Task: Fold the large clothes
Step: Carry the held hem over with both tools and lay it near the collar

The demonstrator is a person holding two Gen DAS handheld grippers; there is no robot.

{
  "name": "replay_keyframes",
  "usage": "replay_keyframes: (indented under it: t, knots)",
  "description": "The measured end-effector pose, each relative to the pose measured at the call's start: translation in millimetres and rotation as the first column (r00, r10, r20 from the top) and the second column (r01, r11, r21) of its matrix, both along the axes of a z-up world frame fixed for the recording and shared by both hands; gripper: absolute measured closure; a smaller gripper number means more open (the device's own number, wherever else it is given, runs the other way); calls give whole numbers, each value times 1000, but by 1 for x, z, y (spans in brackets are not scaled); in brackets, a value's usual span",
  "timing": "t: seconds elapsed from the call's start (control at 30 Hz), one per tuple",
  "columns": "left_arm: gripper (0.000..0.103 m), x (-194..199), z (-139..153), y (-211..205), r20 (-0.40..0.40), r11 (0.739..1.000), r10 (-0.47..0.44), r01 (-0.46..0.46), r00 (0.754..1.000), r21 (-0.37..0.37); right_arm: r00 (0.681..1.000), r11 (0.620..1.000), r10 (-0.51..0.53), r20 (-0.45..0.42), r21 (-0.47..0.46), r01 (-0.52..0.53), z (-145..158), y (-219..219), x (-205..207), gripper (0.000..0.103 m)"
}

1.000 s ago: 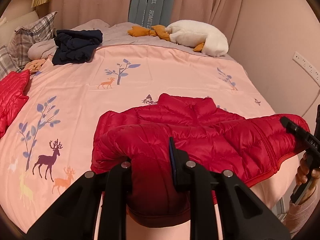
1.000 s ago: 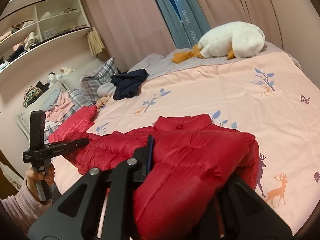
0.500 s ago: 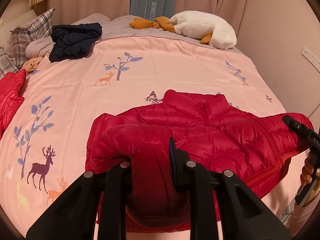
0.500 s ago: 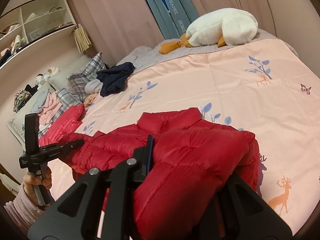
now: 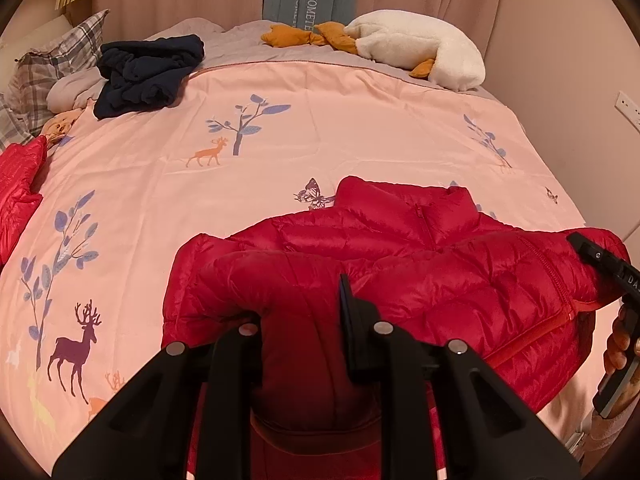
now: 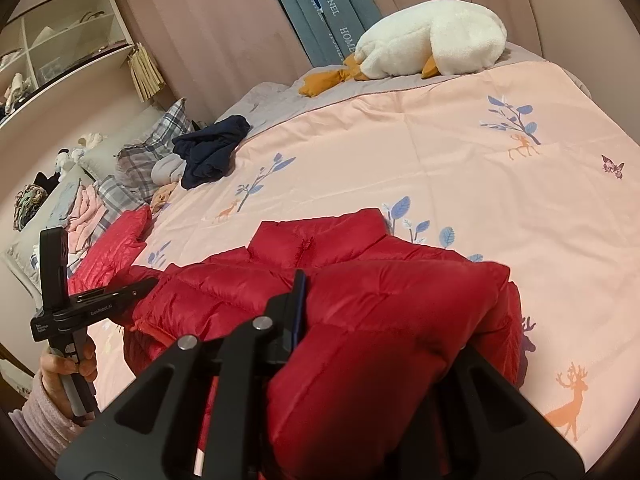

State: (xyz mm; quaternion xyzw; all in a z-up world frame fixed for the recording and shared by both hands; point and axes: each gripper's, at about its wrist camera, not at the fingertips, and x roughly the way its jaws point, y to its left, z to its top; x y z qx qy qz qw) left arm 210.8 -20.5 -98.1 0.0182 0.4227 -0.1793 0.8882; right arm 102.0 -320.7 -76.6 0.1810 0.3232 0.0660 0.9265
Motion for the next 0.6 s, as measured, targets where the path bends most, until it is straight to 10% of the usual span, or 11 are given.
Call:
replay_keyframes:
  t: [0.6]
  knots:
    - [77, 36, -11, -9, -51, 999, 37, -37, 998, -4, 998, 999, -34, -59, 29, 36, -13, -13, 37, 86]
